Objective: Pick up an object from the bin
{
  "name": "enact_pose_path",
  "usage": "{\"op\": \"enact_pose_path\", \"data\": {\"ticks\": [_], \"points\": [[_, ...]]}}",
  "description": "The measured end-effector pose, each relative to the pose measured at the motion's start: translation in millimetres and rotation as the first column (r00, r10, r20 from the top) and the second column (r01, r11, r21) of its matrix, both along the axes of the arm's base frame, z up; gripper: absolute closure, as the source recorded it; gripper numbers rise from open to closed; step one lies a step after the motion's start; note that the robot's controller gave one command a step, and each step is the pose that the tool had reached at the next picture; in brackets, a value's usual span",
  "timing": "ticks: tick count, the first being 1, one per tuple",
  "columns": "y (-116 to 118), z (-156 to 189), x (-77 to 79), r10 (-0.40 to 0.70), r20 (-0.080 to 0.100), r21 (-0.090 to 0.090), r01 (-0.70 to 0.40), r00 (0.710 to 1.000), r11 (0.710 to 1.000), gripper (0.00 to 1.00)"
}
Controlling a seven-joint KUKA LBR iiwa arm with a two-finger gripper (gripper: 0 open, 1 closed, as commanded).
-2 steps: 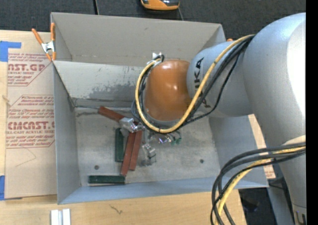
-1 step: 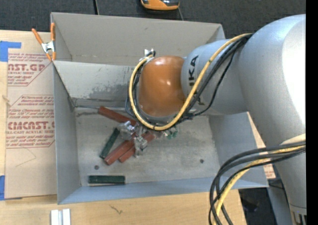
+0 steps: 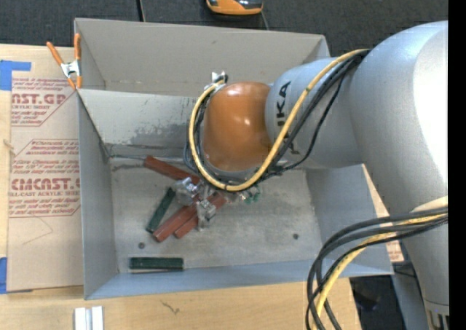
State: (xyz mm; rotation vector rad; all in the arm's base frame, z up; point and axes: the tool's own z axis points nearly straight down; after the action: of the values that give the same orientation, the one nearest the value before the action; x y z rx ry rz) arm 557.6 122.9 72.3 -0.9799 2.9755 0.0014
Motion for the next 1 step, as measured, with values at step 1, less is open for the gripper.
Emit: {"op": "enact_pose_path", "data": {"ticks": [1], "points": [[-0.2, 2.6, -1.2, 0.000, -0.004, -0.001, 0.000, 1.000, 1.000, 1.00]]}}
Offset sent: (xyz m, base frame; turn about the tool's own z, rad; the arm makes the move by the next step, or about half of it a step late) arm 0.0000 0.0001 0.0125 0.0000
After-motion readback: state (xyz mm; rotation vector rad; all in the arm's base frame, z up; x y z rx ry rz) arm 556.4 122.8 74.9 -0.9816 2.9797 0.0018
